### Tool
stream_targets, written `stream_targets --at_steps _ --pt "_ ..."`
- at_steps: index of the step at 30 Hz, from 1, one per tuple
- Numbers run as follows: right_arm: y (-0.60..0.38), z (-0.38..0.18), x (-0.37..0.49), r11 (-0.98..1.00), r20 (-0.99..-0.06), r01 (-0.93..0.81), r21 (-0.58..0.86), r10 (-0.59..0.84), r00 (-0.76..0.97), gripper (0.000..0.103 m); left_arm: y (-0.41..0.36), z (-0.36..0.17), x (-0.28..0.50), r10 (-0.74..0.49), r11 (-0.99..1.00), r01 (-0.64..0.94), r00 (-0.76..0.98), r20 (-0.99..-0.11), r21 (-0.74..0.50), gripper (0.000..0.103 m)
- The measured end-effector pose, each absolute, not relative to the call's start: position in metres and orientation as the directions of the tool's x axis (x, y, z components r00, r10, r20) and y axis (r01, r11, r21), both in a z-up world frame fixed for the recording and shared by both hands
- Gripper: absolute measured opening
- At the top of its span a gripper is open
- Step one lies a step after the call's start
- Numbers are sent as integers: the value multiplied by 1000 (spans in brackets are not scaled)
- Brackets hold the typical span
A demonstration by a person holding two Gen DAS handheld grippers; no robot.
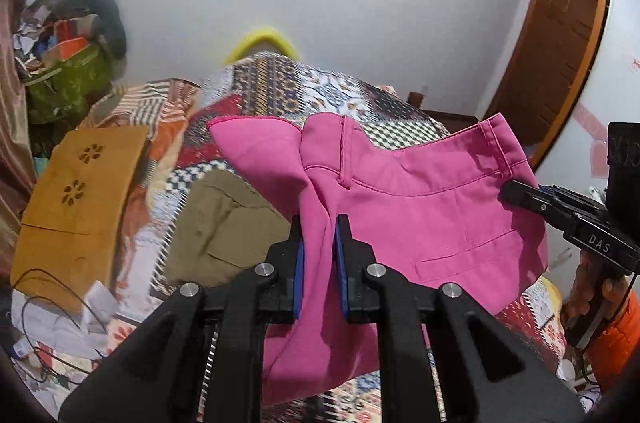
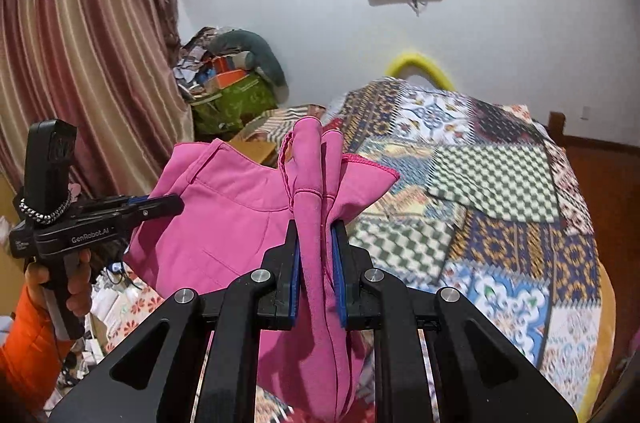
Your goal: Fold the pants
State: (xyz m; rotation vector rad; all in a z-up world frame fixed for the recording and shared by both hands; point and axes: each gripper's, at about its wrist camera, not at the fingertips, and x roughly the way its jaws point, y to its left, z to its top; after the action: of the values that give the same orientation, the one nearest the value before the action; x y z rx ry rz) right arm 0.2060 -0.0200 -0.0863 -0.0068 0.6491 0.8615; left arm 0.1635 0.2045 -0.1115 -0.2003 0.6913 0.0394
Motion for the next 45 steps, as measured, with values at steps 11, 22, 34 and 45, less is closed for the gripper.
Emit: stream_targets --at_steps 11,22,34,45 --pt "47 -99 238 622 -537 -739 259 729 425 12 265 -126 192 37 972 -178 767 -641 -156 13" --pt "99 -132 284 626 -581 -734 263 711 397 12 318 -170 241 25 951 -225 741 -670 -214 13" --pt "132 -196 318 634 -681 -730 254 654 331 12 350 -243 275 18 936 -271 672 -741 -223 13" --pt "135 -221 334 657 -753 -710 253 595 282 23 355 -255 273 61 943 -286 648 -759 -168 18"
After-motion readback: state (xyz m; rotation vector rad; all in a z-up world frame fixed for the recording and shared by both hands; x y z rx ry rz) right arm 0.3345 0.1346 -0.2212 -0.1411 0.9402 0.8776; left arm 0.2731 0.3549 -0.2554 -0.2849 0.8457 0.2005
